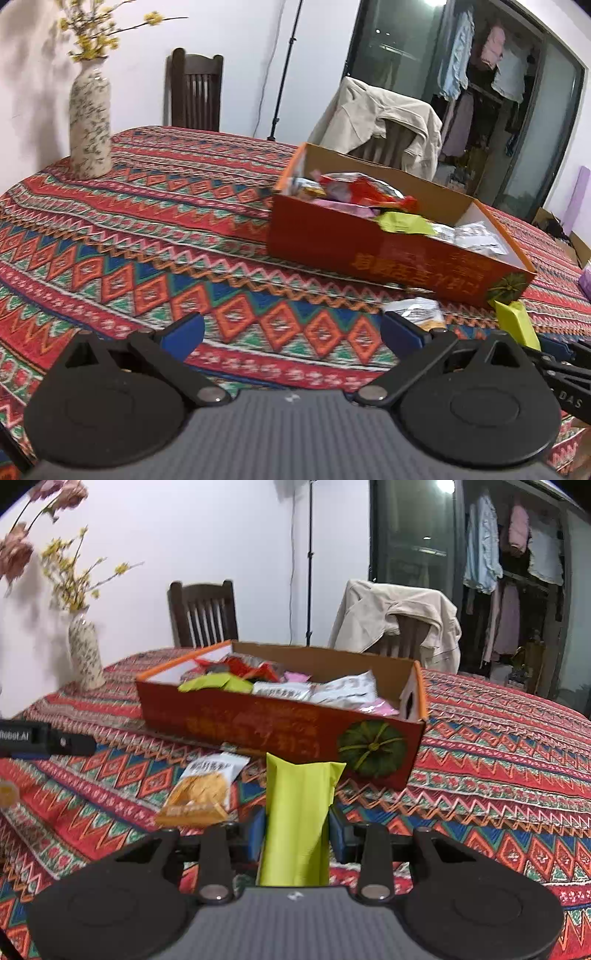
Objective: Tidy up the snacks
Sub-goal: 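Grasp the white cracker packet with the left tool while the right tool holds its packet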
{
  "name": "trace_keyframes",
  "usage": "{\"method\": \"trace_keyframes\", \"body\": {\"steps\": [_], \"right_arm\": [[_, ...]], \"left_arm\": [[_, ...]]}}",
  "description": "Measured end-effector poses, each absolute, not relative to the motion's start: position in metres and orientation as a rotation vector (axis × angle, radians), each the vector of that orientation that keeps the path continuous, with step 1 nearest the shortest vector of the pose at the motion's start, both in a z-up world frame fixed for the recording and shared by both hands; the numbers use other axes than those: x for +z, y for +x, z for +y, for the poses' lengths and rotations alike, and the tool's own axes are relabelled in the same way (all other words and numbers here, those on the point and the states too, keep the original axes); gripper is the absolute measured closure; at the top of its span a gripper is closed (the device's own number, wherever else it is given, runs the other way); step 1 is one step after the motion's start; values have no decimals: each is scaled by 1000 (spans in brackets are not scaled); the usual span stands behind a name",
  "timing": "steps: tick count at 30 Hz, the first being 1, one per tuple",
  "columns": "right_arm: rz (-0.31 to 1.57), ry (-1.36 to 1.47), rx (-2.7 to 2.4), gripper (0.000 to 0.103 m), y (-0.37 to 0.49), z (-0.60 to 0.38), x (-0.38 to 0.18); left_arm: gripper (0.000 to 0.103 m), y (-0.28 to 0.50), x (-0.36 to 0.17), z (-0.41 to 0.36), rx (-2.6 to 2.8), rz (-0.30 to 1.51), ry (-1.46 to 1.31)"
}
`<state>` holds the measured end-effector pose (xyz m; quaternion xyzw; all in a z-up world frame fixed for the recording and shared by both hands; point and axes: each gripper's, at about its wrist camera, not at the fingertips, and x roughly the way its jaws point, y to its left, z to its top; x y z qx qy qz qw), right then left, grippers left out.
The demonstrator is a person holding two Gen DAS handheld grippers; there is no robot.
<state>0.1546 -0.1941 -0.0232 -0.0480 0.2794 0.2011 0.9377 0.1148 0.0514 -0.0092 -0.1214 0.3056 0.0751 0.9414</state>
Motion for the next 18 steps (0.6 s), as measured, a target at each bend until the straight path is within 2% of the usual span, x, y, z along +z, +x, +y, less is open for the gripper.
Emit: {"method": "trace_keyframes", "body": {"steps": [18], "right_arm": [[538,76,375,68,178,-236,-33]], "left_arm": [[0,174,-26,-43,143,740,-198]]}}
